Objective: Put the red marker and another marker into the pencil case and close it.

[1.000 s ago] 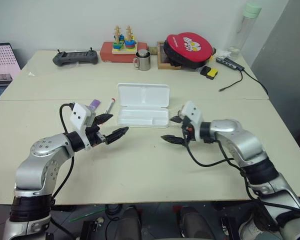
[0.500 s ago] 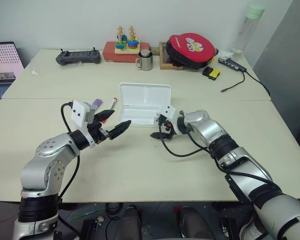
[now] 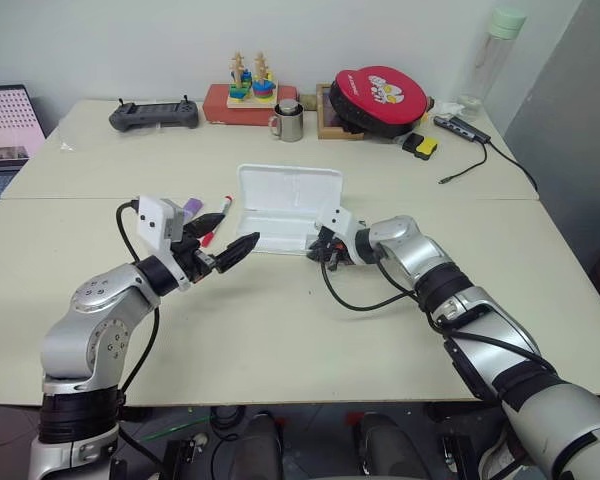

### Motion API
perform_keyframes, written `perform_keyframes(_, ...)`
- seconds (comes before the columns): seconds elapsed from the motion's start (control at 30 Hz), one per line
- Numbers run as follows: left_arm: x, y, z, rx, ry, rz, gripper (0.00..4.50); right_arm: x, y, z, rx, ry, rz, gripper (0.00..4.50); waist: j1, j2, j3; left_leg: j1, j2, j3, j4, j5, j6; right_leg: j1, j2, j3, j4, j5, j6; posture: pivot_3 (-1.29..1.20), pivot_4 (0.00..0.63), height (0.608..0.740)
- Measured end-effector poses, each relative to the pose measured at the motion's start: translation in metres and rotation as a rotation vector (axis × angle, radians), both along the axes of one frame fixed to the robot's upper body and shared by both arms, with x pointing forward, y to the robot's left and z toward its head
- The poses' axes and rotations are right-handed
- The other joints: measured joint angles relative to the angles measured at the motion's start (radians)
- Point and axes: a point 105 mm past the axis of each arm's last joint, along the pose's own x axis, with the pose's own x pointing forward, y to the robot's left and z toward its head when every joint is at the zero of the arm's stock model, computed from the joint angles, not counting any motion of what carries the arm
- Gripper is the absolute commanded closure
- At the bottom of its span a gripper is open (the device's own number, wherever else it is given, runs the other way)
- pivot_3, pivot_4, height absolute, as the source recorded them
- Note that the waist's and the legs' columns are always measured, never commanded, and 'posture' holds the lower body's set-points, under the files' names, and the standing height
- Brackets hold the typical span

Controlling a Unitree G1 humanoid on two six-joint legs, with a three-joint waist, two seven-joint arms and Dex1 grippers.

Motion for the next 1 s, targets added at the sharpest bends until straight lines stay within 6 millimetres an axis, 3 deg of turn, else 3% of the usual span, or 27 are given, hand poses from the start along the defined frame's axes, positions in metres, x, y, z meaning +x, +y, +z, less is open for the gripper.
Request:
perform_keyframes(0.2, 0.0, -0.001, 0.003, 0.007, -0.005, -0.013, 0.0, -0.006, 0.003, -0.001, 0.003, -0.02, 0.041, 4.49, 0.0, 0.0, 0.0, 0.0, 0.0, 0.0, 0.0, 0.0, 0.0, 0.0, 0.0, 0.0, 0.0, 0.0, 0.0, 0.0, 0.15, 0.74)
perform_keyframes(0.4, -0.004, 0.002, -0.001, 0.038, 0.016, -0.036, 0.0, -0.049, 0.004, -0.011, 0.01, -0.012, 0.232, 4.49, 0.0, 0.0, 0.0, 0.0, 0.0, 0.0, 0.0, 0.0, 0.0, 0.0, 0.0, 0.0, 0.0, 0.0, 0.0, 0.0, 0.15, 0.74)
perform_keyframes(0.63, -0.009, 0.008, -0.011, 0.062, 0.069, -0.037, 0.0, -0.069, 0.003, -0.016, 0.007, 0.014, 0.263, 4.49, -0.001, 0.0, 0.0, 0.0, 0.0, 0.0, 0.0, 0.0, 0.0, 0.0, 0.0, 0.0, 0.0, -0.001, 0.001, 0.0, 0.15, 0.74)
perform_keyframes(0.8, -0.01, 0.028, -0.02, 0.093, 0.11, 0.033, 0.0, -0.069, 0.005, -0.015, 0.01, 0.029, 0.242, 3.61, -0.001, 0.0, 0.0, 0.0, 0.0, 0.0, 0.0, 0.0, 0.0, -0.001, 0.0, 0.0, 0.0, -0.001, 0.0, 0.0, 0.15, 0.74)
perform_keyframes(0.87, -0.007, 0.047, -0.024, 0.101, 0.132, 0.101, 0.0, -0.07, 0.005, -0.013, 0.011, 0.03, 0.238, 3.14, 0.0, 0.0, 0.0, 0.0, 0.0, 0.0, 0.0, 0.0, 0.0, -0.001, 0.0, 0.0, 0.0, -0.001, 0.0, 0.0, 0.15, 0.74)
perform_keyframes(1.0, -0.004, 0.059, -0.023, 0.083, 0.136, 0.159, 0.0, -0.072, 0.008, -0.004, 0.053, 0.032, 0.24, 2.17, 0.003, 0.0, 0.0, 0.0, 0.0, 0.0, 0.0, 0.0, 0.0, -0.001, 0.0, 0.0, 0.0, -0.001, 0.0, 0.0, 0.15, 0.74)
